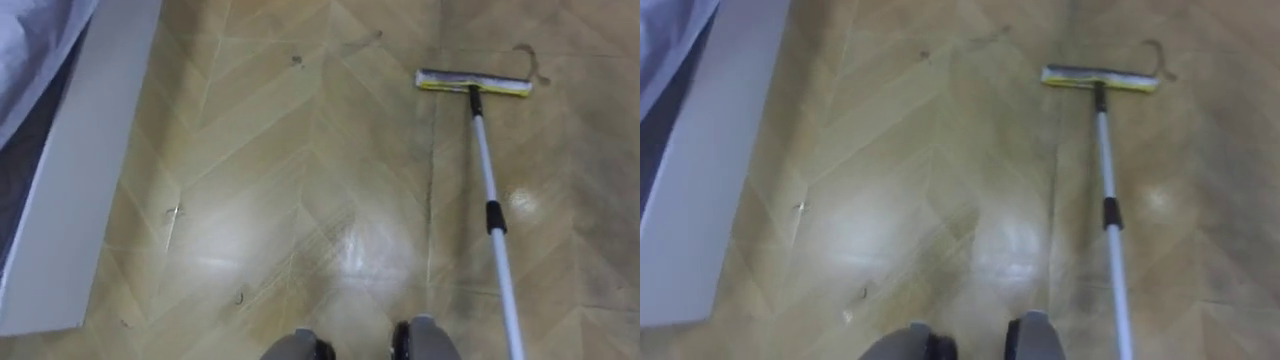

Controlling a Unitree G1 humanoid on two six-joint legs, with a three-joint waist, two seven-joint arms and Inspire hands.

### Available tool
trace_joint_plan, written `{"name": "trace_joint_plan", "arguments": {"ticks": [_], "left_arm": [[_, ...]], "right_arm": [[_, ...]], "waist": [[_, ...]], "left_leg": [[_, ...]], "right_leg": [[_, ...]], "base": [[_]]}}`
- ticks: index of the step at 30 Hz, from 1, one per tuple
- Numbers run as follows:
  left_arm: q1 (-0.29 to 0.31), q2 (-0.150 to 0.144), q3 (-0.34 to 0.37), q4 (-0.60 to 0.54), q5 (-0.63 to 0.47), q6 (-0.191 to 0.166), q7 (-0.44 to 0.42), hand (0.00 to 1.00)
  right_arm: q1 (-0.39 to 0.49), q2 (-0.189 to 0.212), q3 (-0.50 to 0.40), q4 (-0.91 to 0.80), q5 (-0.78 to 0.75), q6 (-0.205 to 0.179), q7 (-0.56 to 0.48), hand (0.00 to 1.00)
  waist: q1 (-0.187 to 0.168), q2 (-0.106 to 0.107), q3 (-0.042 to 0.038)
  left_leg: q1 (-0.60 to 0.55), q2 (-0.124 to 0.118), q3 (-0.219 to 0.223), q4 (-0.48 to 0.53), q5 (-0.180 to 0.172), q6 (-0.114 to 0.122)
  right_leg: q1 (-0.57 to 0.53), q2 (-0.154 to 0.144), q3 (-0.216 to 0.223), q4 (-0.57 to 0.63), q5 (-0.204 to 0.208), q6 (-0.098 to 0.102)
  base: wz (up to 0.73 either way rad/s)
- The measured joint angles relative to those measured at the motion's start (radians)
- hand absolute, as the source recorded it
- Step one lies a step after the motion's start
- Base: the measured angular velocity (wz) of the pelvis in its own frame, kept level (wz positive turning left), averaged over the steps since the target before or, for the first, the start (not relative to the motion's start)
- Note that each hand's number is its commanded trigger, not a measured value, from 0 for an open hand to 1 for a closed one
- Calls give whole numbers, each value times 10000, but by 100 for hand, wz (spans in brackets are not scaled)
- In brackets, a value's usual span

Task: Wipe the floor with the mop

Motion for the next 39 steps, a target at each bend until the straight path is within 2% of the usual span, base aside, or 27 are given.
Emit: {"name": "trace_joint_plan", "arguments": {"ticks": [2,4,6,7,8,10,11,12,13,14,15,16,17,18,19,20,21,22,23,25,27,28,29,31,34,36,39], "left_arm": [[-9,-6,-1,0,-141,-4,10,0],[-6,4,-28,6,-170,18,21,0],[29,86,-128,-13,-179,74,136,0],[51,107,-130,-52,-176,102,170,0],[90,152,-151,-99,-174,142,221,0],[347,280,-171,-431,-169,153,222,0],[382,379,-169,-484,-161,141,206,0],[481,423,-162,-474,-160,164,178,0],[486,431,-164,-468,-171,157,148,0],[670,440,-161,-453,-167,165,70,0],[795,435,-169,-432,-151,162,-115,0],[786,435,-168,-425,-145,163,-196,0],[765,435,-160,-433,-145,153,-284,0],[628,411,-163,-394,-140,141,-299,0],[538,397,-161,-334,-146,116,-305,0],[391,380,-162,-287,-142,-6,-309,0],[224,380,-157,-279,-144,-84,-296,0],[132,375,-154,-292,-143,-135,-284,0],[-61,369,-149,-273,-148,-246,-223,0],[-142,315,-142,-269,-147,-363,-32,0],[-84,82,-218,-254,-165,-357,223,0],[-43,56,-247,-250,-188,-354,243,0],[-13,68,-381,-227,-194,-331,296,0],[-12,-90,-424,-206,-250,-289,379,0],[-6,-130,-381,-46,-711,-267,409,0],[6,-124,-373,-32,-834,-140,457,0],[-1,-73,-375,-6,-833,-65,625,0]], "right_arm": [[-454,-24,-173,38,-77,132,-198,100],[-1138,-209,-193,127,-80,190,-414,100],[-2126,-627,-404,53,-42,212,-656,100],[-2346,-751,-399,-13,-25,200,-697,100],[-2697,-961,-385,-113,18,135,-755,100],[-3104,-1133,-388,-495,248,-23,-775,100],[-3283,-1150,-409,-744,539,-169,-752,100],[-3378,-1124,-531,-816,776,-292,-670,100],[-3387,-1098,-578,-828,829,-338,-603,100],[-3341,-1039,-588,-825,964,-334,-513,100],[-3154,-1056,-556,-828,1232,-347,-370,100],[-2991,-1075,-556,-827,1287,-357,-304,100],[-2523,-1101,-545,-819,1430,-428,-286,100],[-2112,-1127,-530,-778,1461,-446,-289,100],[-1907,-1137,-525,-734,1459,-448,-301,100],[-1487,-1124,-526,-644,1320,-445,-337,100],[-1046,-1056,-516,-622,1139,-422,-363,100],[-873,-1013,-504,-611,1096,-400,-397,100],[-690,-874,-444,-508,1071,-360,-461,100],[-675,-599,-351,-289,1081,-309,-639,100],[-527,-318,-147,-289,1078,-310,-831,100],[-478,-231,-145,-307,1053,-302,-893,100],[-442,-51,-160,-362,949,-261,-988,100],[-508,33,-225,-400,876,-101,-1103,100],[-981,20,-574,-390,622,94,-1324,100],[-1703,-168,-684,-337,356,257,-1566,100],[-2321,-365,-670,-403,444,126,-1601,100]], "waist": [[19,-23,20],[48,-143,51],[95,-325,119],[173,-377,94],[355,-465,89],[521,-627,49],[555,-798,98],[608,-807,55],[626,-822,56],[670,-894,2],[662,-937,-35],[649,-926,-22],[652,-911,-42],[651,-906,-39],[647,-874,-33],[540,-727,-53],[468,-588,-118],[457,-518,-135],[386,-365,-99],[316,-210,-27],[175,56,35],[120,68,9],[-17,75,26],[-76,121,2],[-2,21,24],[122,-79,50],[258,-158,66]], "left_leg": [[-9,126,23,477,-78,-137],[-31,140,56,980,-77,-142],[-114,169,119,1702,-51,-189],[-192,213,126,1916,-4,-273],[-394,351,139,2414,163,-527],[-967,446,175,2308,192,-665],[-1464,421,305,1786,258,-675],[-1760,425,534,992,405,-683],[-1811,413,540,620,745,-492],[-1729,234,534,141,1282,-370],[-1386,167,570,-123,1603,-117],[-1213,167,622,-173,1662,1],[-999,188,805,-173,1680,275],[-860,126,986,-127,1477,489],[-809,92,1066,-59,1376,563],[-700,33,1152,105,1105,672],[-649,-8,1243,202,908,780],[-634,-21,1264,223,812,803],[-624,-62,1208,245,649,828],[-553,-96,1135,188,520,811],[-370,-125,754,-27,459,684],[-358,-164,637,-65,441,628],[-328,-286,483,-56,373,483],[-365,-233,312,-69,313,337],[-21,-194,101,-161,296,146],[235,13,53,-371,328,28],[800,135,-183,-856,456,-151]], "right_leg": [[67,-40,-124,371,-255,-187],[141,-188,-207,841,-654,-320],[271,-181,-240,1377,-1180,-472],[310,-172,-268,1468,-1306,-526],[393,-79,-296,1558,-1401,-634],[465,151,-244,1526,-1478,-772],[595,187,-227,1481,-1500,-765],[900,327,-210,1291,-1549,-778],[1119,408,-189,1152,-1605,-735],[1528,430,-55,928,-1733,-609],[1898,427,39,675,-1823,-510],[2048,423,80,577,-1845,-491],[2283,383,189,488,-1920,-394],[2285,206,228,774,-1898,-260],[2198,114,238,1065,-1817,-110],[2070,-67,186,1643,-1602,257],[1791,-172,238,2238,-1251,391],[1613,-188,244,2523,-1043,440],[1176,-167,398,3101,-590,454],[430,-116,717,3248,-572,434],[-326,-65,684,1854,-586,396],[-383,-54,693,1187,-505,400],[-419,-20,730,422,136,324],[-317,-19,451,324,54,106],[78,-51,59,202,-59,-113],[422,-10,-131,-101,-37,-259],[1188,37,-618,-760,112,-406]], "base": [[15],[31],[36],[21],[9],[19],[38],[36],[15],[0],[-4],[4],[7],[0],[-8],[-12],[-15],[-27],[-46],[-63],[-61],[-26],[0],[14],[21],[10],[21]]}}
